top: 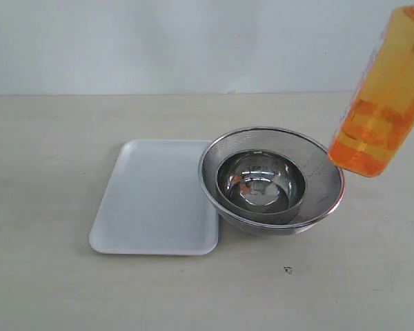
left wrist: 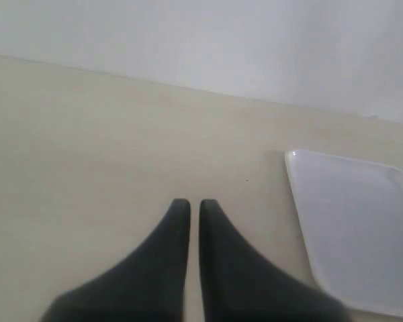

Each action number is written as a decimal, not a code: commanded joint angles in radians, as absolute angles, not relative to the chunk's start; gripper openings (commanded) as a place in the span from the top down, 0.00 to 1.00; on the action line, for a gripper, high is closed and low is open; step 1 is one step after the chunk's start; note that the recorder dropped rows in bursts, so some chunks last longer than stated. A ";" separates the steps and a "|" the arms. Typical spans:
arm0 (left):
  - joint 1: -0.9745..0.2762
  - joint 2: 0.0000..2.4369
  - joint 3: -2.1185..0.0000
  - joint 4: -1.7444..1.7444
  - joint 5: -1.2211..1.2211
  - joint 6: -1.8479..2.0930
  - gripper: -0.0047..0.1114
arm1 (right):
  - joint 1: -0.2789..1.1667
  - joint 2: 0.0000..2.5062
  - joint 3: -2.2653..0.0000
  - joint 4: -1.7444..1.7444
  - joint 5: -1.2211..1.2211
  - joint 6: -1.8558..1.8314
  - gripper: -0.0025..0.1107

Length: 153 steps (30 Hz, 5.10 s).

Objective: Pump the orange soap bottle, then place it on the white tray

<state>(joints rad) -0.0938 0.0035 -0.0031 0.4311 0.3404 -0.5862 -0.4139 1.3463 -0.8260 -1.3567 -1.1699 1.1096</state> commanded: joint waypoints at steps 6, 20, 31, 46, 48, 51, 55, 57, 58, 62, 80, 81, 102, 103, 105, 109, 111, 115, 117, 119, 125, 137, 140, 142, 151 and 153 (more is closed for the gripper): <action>-0.090 0.000 0.000 0.435 0.336 -0.582 0.92 | -0.420 1.345 -0.842 -1.473 -1.158 1.101 0.98; -0.090 0.000 0.000 0.435 0.336 -0.582 0.92 | -0.420 1.438 -0.838 -1.535 -1.180 1.079 0.98; -0.090 0.000 0.000 0.435 0.336 -0.582 0.92 | -0.418 1.443 -0.838 -1.562 -1.134 1.046 0.98; -0.090 0.000 0.000 0.435 0.336 -0.582 0.92 | -0.404 1.443 -0.838 -1.577 -1.098 1.041 0.98; -0.090 0.000 0.000 0.435 0.336 -0.582 0.92 | -0.383 1.443 -0.838 -1.577 -1.075 1.043 0.98; -0.090 0.000 0.000 0.435 0.336 -0.582 0.92 | -0.345 1.443 -0.838 -1.591 -1.021 1.074 0.96; -0.090 0.000 0.000 0.435 0.336 -0.582 0.92 | -0.308 1.443 -0.838 -1.609 -0.954 1.102 0.76; -0.090 0.000 0.000 0.435 0.336 -0.582 0.92 | -0.308 1.443 -0.838 -1.605 -0.939 1.123 0.61; -0.090 0.000 0.000 0.435 0.336 -0.582 0.92 | -0.308 1.443 -0.838 -1.589 -0.925 1.127 0.54; -0.090 0.000 0.000 0.435 0.336 -0.582 0.92 | -0.308 1.443 -0.838 -1.533 -0.888 1.177 0.35; -0.090 0.000 0.000 0.435 0.336 -0.582 0.92 | -0.308 1.363 -0.838 -1.698 -0.940 1.517 0.24; -0.090 0.000 0.000 0.435 0.336 -0.582 0.92 | -0.308 1.343 -0.838 -1.742 -0.938 1.554 0.24; -0.090 0.000 0.000 0.435 0.336 -0.582 0.92 | -0.310 1.162 -0.816 -1.744 -0.911 1.695 0.38; -0.090 0.000 0.000 0.435 0.336 -0.582 0.92 | -0.310 1.162 -0.805 -1.744 -0.885 1.695 0.38; -0.090 0.000 0.000 0.435 0.336 -0.582 0.92 | -0.310 1.162 -0.775 -1.744 -0.813 1.688 0.38; -0.090 0.000 0.000 0.435 0.336 -0.582 0.92 | -0.310 1.160 -0.754 -1.744 -0.751 1.743 0.20; -0.090 0.000 0.000 0.435 0.336 -0.582 0.92 | -0.310 1.158 -0.754 -1.744 -0.767 1.741 0.08; -0.090 0.000 0.000 0.435 0.336 -0.582 0.92 | -0.310 1.158 -0.754 -1.744 -0.798 1.768 0.05; -0.090 0.000 0.000 0.435 0.336 -0.582 0.92 | -0.310 1.158 -0.754 -1.744 -0.800 1.770 0.05; -0.090 0.000 0.000 0.435 0.336 -0.582 0.92 | -0.310 1.158 -0.754 -1.744 -0.800 1.770 0.05; -0.090 0.000 0.000 0.435 0.336 -0.582 0.92 | -0.310 1.158 -0.754 -1.744 -0.848 1.797 0.05; -0.090 0.000 0.000 0.435 0.336 -0.582 0.92 | -0.310 1.158 -0.745 -1.744 -0.822 1.797 0.05; -0.090 0.000 0.000 0.435 0.336 -0.582 0.92 | -0.310 1.160 -0.745 -1.744 -0.811 1.797 0.05; -0.090 0.000 0.000 0.435 0.336 -0.582 0.92 | -0.310 1.160 -0.745 -1.744 -0.796 1.797 0.05; -0.090 0.000 0.000 0.435 0.336 -0.582 0.92 | -0.308 1.060 -0.621 -1.744 -0.601 1.776 0.05; -0.090 0.000 0.000 0.435 0.336 -0.582 0.92 | -0.308 1.007 -0.621 -1.744 -0.624 1.764 0.05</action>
